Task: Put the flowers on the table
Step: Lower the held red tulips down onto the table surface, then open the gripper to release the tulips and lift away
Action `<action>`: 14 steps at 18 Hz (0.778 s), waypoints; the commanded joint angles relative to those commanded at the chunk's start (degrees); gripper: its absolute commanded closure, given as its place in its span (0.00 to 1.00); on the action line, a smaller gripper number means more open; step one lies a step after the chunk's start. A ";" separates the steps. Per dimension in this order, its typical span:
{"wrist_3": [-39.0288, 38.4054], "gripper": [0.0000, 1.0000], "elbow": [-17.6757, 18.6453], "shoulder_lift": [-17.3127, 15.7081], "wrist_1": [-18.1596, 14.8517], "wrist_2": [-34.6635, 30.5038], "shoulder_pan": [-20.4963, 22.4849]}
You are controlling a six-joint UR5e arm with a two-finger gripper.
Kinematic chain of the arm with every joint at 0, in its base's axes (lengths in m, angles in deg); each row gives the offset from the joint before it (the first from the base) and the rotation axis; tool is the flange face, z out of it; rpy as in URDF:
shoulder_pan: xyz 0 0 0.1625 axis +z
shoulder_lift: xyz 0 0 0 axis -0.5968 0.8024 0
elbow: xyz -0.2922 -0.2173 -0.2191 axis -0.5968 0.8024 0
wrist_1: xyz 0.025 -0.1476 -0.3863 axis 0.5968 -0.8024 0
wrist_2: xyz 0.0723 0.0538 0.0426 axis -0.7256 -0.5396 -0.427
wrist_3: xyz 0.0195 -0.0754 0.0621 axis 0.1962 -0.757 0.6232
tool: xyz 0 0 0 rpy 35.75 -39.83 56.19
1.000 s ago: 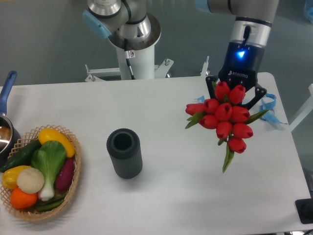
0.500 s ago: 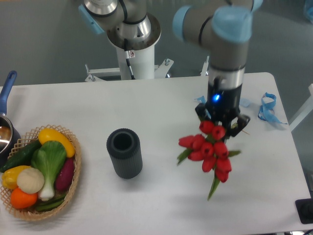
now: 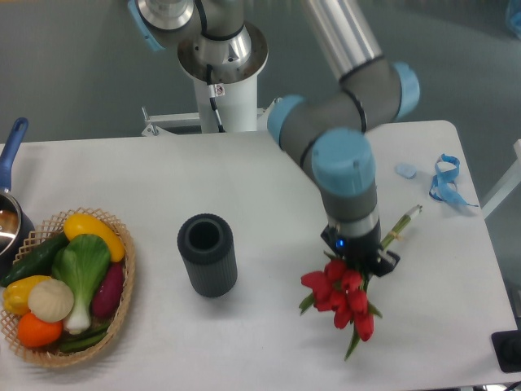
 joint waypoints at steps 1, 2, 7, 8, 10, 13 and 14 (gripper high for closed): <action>-0.09 0.68 -0.61 0.88 -0.09 0.00 -0.09; -0.61 0.68 -0.88 1.41 -0.09 -0.09 -0.26; -2.02 0.68 -1.67 3.70 0.00 0.00 -0.97; -2.28 0.64 -2.02 3.88 0.00 0.09 -1.31; -1.67 0.18 -2.03 3.53 0.44 0.09 -1.49; -1.67 0.01 -1.76 1.78 2.19 -0.26 -1.58; -1.76 0.00 -1.59 0.90 2.55 -0.18 -1.58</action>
